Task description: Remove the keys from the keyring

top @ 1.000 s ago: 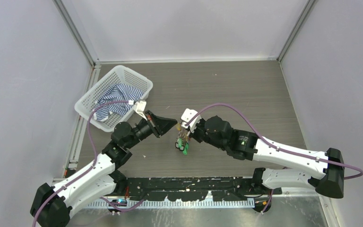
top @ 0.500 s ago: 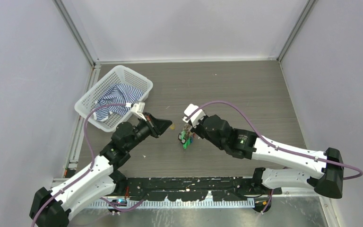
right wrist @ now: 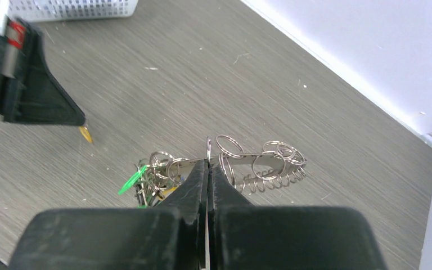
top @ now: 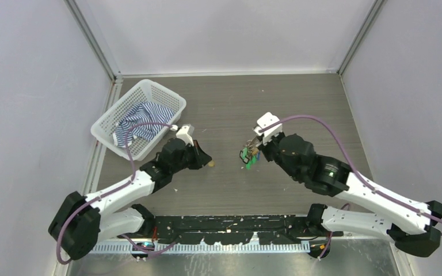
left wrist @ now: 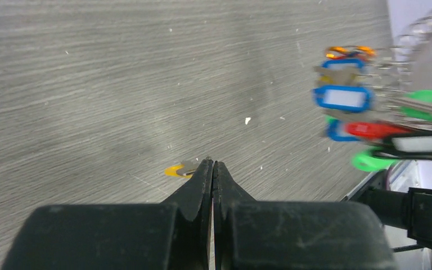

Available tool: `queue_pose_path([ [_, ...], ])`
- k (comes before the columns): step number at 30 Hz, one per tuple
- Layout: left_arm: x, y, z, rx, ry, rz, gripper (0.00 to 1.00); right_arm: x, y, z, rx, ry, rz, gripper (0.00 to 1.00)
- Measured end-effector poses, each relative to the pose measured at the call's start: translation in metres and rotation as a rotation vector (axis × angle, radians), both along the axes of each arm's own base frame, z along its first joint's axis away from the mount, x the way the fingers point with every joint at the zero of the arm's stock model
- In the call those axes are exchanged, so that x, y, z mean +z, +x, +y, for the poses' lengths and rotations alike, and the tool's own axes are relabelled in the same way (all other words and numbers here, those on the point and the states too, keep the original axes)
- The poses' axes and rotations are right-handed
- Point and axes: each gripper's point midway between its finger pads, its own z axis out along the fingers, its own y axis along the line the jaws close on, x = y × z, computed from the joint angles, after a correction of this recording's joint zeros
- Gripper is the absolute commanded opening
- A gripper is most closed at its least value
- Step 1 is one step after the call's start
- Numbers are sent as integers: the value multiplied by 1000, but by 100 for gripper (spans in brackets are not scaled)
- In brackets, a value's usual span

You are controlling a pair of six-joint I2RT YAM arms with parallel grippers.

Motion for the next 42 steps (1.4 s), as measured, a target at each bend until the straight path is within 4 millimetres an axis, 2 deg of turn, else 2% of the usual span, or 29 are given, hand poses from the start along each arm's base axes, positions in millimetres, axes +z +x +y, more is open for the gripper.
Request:
queue_pose_path([
  [4, -19, -1, -9, -17, 50, 51, 2, 26, -13, -18, -14, 76, 11, 1],
  [6, -25, 0, -13, -23, 71, 71, 2, 29, -18, -24, -17, 96, 30, 1],
  [10, -34, 10, -18, 2, 124, 107, 5, 13, -21, -21, -29, 83, 104, 1],
  [13, -42, 21, -17, 37, 173, 128, 5, -10, -12, -10, -49, 65, 170, 1],
  [15, -48, 26, -12, 66, 205, 142, 9, -33, 0, -2, -72, 61, 228, 1],
  [19, -62, 33, 4, 116, 263, 181, 29, -67, 38, -5, -176, 88, 325, 1],
  [22, -71, 40, 16, 152, 291, 202, 32, -88, 68, -6, -248, 117, 366, 1],
  [25, -69, 46, 23, 168, 306, 199, 39, -112, 94, -4, -303, 138, 407, 1],
  [28, -57, 58, 25, 182, 303, 171, 43, -131, 106, -2, -337, 153, 444, 2],
  [30, -48, 65, 27, 188, 300, 145, 51, -137, 110, -1, -357, 168, 460, 11],
  [32, -38, 68, 33, 195, 303, 125, 60, -132, 113, 2, -375, 202, 461, 19],
  [33, -32, 68, 36, 197, 306, 118, 72, -128, 115, 3, -379, 216, 458, 27],
  [34, -25, 70, 38, 193, 311, 104, 91, -122, 117, 5, -384, 237, 451, 36],
  [35, -17, 71, 39, 190, 312, 90, 98, -116, 120, 7, -389, 264, 443, 47],
  [38, 10, 73, 39, 170, 314, 48, 100, -101, 124, 10, -404, 318, 429, 67],
  [39, 19, 74, 39, 167, 313, 35, 100, -97, 124, 10, -408, 331, 426, 79],
  [40, 29, 75, 39, 164, 315, 26, 100, -93, 124, 9, -413, 343, 423, 97],
  [42, 49, 77, 39, 161, 323, 5, 100, -84, 124, 8, -431, 379, 418, 100],
])
